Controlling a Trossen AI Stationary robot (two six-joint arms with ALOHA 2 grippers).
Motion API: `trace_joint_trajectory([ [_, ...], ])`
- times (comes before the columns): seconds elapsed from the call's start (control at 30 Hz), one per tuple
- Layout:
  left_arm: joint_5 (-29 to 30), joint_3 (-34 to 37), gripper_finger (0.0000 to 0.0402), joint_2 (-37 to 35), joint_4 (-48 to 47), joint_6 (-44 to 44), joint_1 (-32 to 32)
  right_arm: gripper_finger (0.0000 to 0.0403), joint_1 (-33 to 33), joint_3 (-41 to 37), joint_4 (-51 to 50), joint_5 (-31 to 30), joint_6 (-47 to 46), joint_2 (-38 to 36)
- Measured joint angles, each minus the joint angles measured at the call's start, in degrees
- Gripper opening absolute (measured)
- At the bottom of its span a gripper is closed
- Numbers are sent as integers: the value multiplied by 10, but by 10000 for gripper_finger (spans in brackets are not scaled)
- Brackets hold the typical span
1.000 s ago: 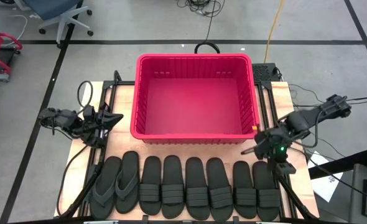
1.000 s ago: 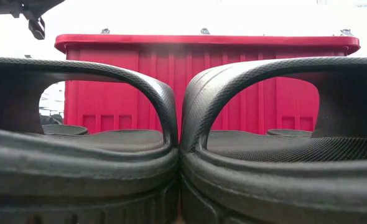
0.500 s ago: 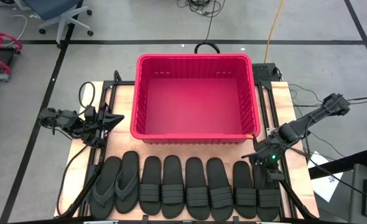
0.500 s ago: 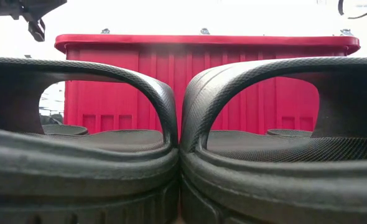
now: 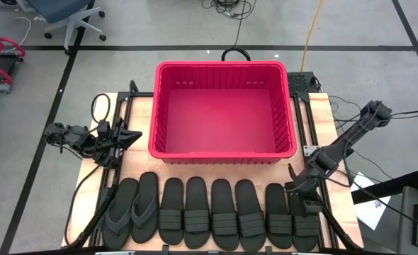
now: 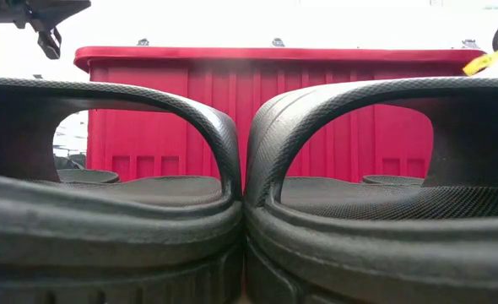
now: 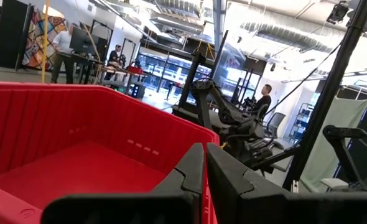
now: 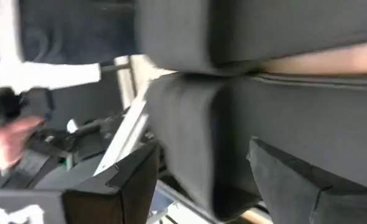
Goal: Pick and place slides into bin
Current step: Put the black slide into the red container
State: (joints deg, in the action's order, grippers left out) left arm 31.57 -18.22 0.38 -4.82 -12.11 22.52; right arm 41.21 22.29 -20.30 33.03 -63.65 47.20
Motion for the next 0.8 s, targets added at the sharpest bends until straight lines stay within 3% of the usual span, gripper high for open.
trace_joint_trajectory([
  [0.23, 0, 0, 19, 0, -1, -4, 0, 235, 52, -62, 199, -6, -89, 9],
  [0.57, 13, 0, 19, 0, -2, -1, 0, 199, 114, -72, 223, -92, -124, 54],
  [0.67, 34, 0, 19, 0, -2, 3, 0, 160, 114, -72, 227, -90, -123, 61],
  [0.8, 56, 0, 19, 0, -2, 9, 0, 56, 114, -72, 231, -87, -112, 60],
])
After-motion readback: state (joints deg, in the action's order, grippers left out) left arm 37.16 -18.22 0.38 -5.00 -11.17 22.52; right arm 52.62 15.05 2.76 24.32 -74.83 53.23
